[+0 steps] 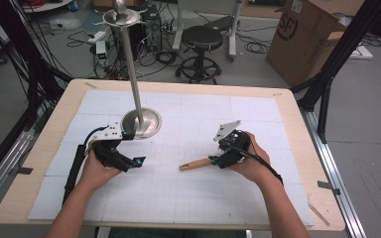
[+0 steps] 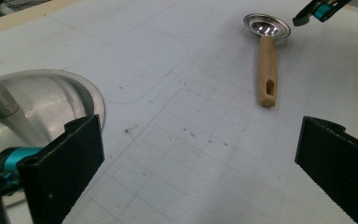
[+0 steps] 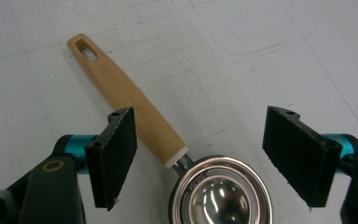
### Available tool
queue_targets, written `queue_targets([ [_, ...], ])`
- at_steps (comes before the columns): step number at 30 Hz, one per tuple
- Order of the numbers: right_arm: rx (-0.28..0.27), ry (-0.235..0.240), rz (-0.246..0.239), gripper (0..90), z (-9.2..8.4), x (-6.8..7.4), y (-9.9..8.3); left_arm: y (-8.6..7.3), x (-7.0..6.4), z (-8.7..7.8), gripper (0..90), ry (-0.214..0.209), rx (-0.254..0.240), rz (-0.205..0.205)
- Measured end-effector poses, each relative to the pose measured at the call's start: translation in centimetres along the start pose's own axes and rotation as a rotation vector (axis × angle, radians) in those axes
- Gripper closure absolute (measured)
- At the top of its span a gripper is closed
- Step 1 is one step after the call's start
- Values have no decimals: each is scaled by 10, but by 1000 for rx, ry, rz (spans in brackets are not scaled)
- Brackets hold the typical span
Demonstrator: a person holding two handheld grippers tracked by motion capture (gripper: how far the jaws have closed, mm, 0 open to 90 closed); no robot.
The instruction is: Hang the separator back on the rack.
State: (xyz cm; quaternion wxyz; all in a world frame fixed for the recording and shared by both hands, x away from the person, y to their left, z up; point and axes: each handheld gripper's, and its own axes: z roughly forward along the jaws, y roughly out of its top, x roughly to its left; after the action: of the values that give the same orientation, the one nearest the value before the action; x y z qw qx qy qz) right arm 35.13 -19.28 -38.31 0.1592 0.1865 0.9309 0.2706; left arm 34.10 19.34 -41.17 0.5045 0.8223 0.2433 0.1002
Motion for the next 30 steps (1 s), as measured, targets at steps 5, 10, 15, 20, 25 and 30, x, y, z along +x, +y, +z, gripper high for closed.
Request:
queue_targets([
  [5,74,-2,-62,286,7,3,5,1,-1,1,17,-5,-1,6],
  [10,136,18,-91,346,11,1,7,0,-1,2,17,-5,4,10],
  [15,201,46,-135,402,17,1,11,0,-1,1,17,-2,2,3],
  [20,237,69,-171,446,23,4,13,0,-1,1,17,-5,3,6],
  [25,286,83,-214,479,28,6,11,0,-1,2,17,-7,9,10],
  [30,309,89,-243,512,31,8,12,0,-1,3,17,-6,15,10],
])
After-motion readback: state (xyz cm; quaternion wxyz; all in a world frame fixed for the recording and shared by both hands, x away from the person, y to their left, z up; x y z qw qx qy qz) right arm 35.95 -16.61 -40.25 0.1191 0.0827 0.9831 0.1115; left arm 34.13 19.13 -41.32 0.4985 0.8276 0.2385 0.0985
